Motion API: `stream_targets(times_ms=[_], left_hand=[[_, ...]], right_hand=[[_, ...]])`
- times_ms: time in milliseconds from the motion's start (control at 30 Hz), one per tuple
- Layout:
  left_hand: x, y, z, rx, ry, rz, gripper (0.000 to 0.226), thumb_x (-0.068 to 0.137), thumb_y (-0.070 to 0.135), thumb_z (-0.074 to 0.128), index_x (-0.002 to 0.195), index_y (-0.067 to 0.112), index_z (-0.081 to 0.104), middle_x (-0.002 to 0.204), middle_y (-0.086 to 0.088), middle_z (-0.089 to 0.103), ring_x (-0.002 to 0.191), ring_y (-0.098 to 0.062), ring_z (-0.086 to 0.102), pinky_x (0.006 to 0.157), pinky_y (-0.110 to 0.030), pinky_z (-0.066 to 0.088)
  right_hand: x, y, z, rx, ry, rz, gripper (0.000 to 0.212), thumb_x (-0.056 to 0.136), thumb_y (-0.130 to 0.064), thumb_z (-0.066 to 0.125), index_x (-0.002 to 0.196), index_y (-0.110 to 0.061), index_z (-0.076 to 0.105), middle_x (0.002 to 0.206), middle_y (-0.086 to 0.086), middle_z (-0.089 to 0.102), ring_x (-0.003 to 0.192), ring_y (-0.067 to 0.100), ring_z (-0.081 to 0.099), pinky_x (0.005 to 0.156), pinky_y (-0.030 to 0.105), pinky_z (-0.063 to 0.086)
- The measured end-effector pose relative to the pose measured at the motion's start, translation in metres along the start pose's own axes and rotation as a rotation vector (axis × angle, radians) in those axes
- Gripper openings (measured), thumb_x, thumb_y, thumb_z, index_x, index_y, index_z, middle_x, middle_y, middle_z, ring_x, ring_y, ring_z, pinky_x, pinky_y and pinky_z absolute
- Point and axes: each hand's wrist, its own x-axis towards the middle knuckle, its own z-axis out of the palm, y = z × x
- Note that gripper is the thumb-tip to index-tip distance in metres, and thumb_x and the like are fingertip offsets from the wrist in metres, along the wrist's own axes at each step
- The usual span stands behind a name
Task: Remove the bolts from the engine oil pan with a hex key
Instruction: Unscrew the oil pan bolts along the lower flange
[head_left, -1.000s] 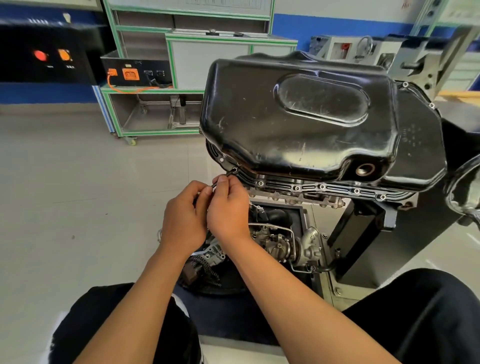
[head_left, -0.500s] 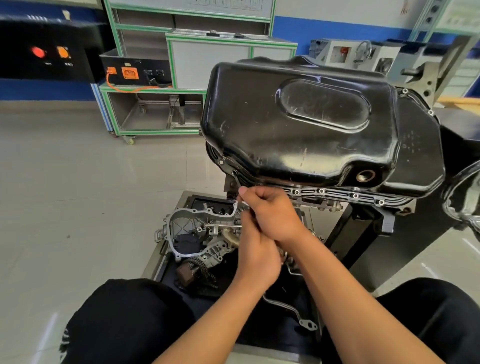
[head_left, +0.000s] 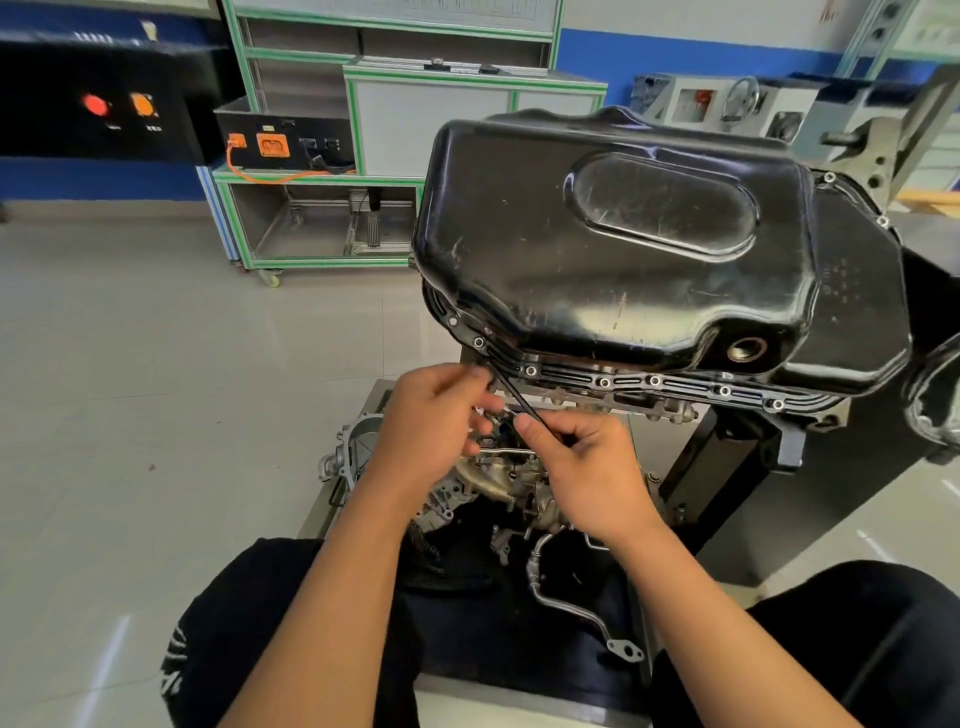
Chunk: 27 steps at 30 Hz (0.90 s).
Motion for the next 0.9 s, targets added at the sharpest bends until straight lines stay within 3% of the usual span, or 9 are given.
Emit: stream_targets(times_ms=[133,233,367,433,533,567,800,900], left_hand=[[-0.005,-0.008,0.022,0.163,0.000,0.172,0.026,0.098,0.028,0.059,0.077,0.019,0.072,0.071,0.005,0.073,0.054,-0.006,0.063,0.048,-0.023,0.050],[-0.005,-0.012,0.036,0.236,-0.027,0.259,0.030,0.098,0.023,0.059,0.070,0.017,0.068,0.065,0.012,0.070,0.049,0.000,0.058,0.050,-0.015,0.046],[-0.004,-0.011,0.047,0.387,0.011,0.387,0.034,0.098,0.025,0.058,0.065,0.018,0.064,0.060,0.009,0.065,0.054,0.002,0.058,0.052,-0.007,0.038],[-0.004,-0.012,0.049,0.437,0.041,0.428,0.035,0.099,0.027,0.057,0.066,0.018,0.063,0.060,0.009,0.063,0.059,-0.001,0.060,0.054,-0.012,0.042],[-0.003,-0.011,0.049,0.511,0.084,0.471,0.035,0.100,0.027,0.054,0.069,0.015,0.065,0.060,0.006,0.062,0.059,-0.007,0.059,0.058,-0.026,0.046],[-0.002,-0.011,0.047,0.529,0.104,0.483,0.034,0.100,0.027,0.054,0.070,0.014,0.066,0.059,0.006,0.062,0.058,-0.008,0.059,0.058,-0.029,0.045],[-0.003,-0.007,0.037,0.604,0.099,0.487,0.037,0.101,0.026,0.053,0.068,0.011,0.060,0.055,0.004,0.055,0.055,-0.015,0.054,0.056,-0.039,0.046],[-0.002,-0.005,0.034,0.622,0.069,0.487,0.039,0.101,0.025,0.053,0.065,0.009,0.056,0.052,0.001,0.049,0.053,-0.020,0.049,0.054,-0.041,0.043]], right_hand=[[-0.024,0.009,0.009,0.057,0.041,0.006,0.033,0.095,-0.027,0.067,0.077,0.000,0.073,0.055,0.018,0.049,0.054,0.012,0.034,0.049,0.032,0.031],[-0.035,0.018,0.014,0.041,0.023,0.030,0.044,0.098,-0.027,0.063,0.069,0.006,0.061,0.056,0.019,0.048,0.054,0.024,0.033,0.051,0.041,0.032],[-0.041,0.021,0.018,0.001,-0.029,0.044,0.037,0.103,-0.021,0.051,0.069,-0.007,0.058,0.060,0.011,0.058,0.053,0.022,0.046,0.052,0.040,0.038],[-0.040,0.020,0.022,0.026,-0.062,0.054,0.032,0.100,-0.011,0.050,0.070,-0.005,0.058,0.060,0.011,0.060,0.054,0.028,0.050,0.050,0.040,0.038],[-0.036,0.016,0.030,0.067,-0.091,0.063,0.029,0.088,-0.004,0.047,0.060,-0.013,0.052,0.050,-0.006,0.054,0.046,0.005,0.043,0.046,0.022,0.031],[-0.034,0.014,0.034,0.072,-0.099,0.062,0.027,0.084,-0.005,0.046,0.058,-0.012,0.050,0.048,-0.009,0.051,0.046,0.004,0.040,0.047,0.022,0.030],[-0.028,0.014,0.059,0.158,-0.078,0.032,0.025,0.078,0.000,0.048,0.053,0.001,0.048,0.048,0.004,0.046,0.050,0.014,0.036,0.045,0.042,0.027],[-0.028,0.011,0.069,0.132,-0.038,-0.009,0.024,0.075,-0.007,0.050,0.054,0.004,0.053,0.047,-0.006,0.047,0.048,0.005,0.039,0.045,0.037,0.030]])
